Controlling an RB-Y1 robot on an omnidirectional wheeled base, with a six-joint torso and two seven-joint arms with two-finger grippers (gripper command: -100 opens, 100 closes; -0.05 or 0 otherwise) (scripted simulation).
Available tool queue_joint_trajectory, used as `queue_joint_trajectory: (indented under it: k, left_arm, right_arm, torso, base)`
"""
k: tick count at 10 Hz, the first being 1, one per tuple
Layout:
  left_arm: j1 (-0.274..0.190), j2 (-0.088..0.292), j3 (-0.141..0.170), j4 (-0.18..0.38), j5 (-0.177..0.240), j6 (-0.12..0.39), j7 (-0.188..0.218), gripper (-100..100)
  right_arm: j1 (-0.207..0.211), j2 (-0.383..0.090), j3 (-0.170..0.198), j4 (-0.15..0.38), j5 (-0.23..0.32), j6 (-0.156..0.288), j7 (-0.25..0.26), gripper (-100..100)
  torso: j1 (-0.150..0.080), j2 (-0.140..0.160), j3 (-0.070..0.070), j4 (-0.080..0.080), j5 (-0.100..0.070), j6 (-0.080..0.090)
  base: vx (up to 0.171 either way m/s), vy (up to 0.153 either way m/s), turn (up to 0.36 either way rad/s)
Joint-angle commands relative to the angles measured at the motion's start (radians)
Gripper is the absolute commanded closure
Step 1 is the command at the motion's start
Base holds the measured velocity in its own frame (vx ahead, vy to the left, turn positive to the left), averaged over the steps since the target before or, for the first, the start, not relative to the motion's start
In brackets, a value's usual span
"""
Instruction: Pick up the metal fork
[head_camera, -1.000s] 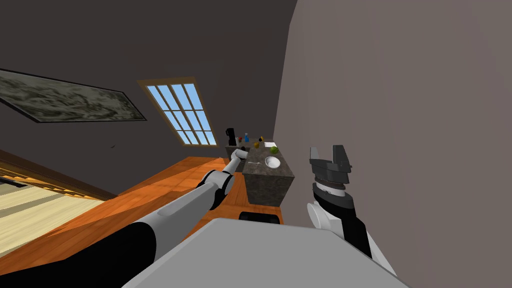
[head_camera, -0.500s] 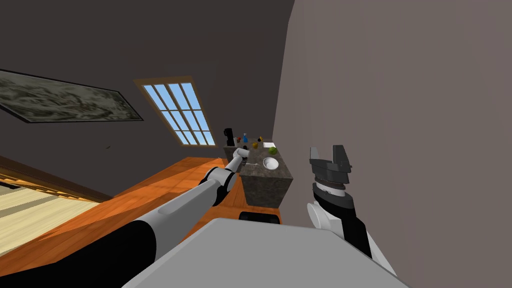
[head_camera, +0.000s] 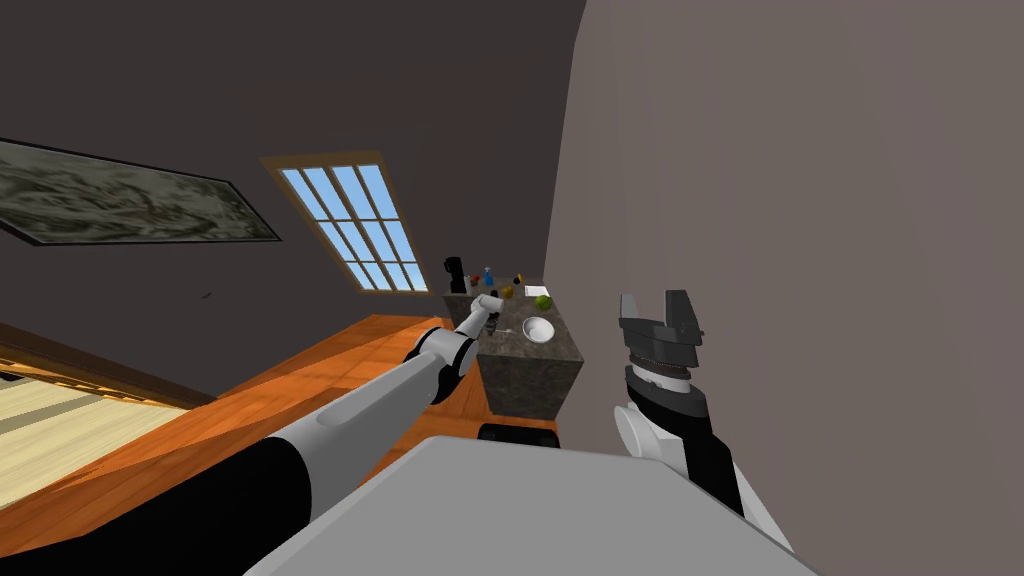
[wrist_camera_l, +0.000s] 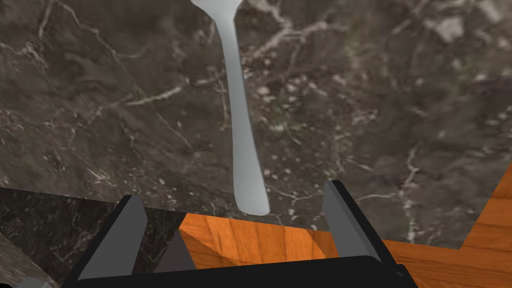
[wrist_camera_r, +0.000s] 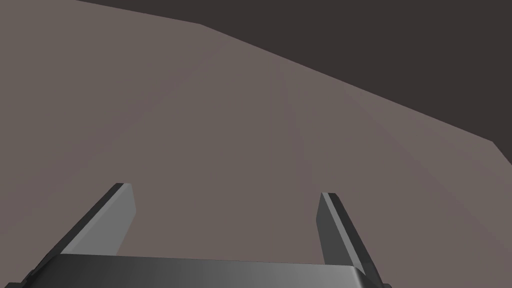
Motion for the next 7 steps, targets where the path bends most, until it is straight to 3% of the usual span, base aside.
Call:
queue_joint_trajectory:
  k: [1,4,5,6,7]
  left_arm:
    - [-0.002,-0.004,0.001,-0.004,0.006,0.034,0.005,-100]
    - [-0.032,-0.03,0.004,0.032,0.022,0.089,0.024,-100]
    - [-0.032,-0.025,0.004,0.038,0.02,0.07,0.02,-100]
    - [-0.032,-0.026,0.004,0.038,0.02,0.074,0.021,0]
    - [-0.011,-0.026,0.002,0.047,0.018,0.045,0.019,-100]
  right_arm:
    - [0.0,0.0,0.0,0.0,0.0,0.0,0.0,0]
    - [0.0,0.0,0.0,0.0,0.0,0.0,0.0,0]
    - [0.0,0.0,0.0,0.0,0.0,0.0,0.0,0]
    - [0.0,0.0,0.0,0.0,0.0,0.0,0.0,0]
    - [0.0,0.0,0.0,0.0,0.0,0.0,0.0,0]
  torso:
    - [0.0,0.0,0.0,0.0,0.0,0.0]
    - [0.002,0.002,0.001,0.0,0.0,0.0]
    - [0.003,0.002,0.001,0.0,0.001,0.0]
    - [0.004,0.003,0.002,0.001,0.001,0.0]
    - [0.005,0.004,0.002,0.001,0.001,0.0]
  base:
    - [0.052,-0.054,0.0]
    - [0.038,-0.043,-0.002]
    - [0.013,-0.016,0.0]
    - [0.0,0.0,0.0]
    - [0.022,-0.011,-0.009]
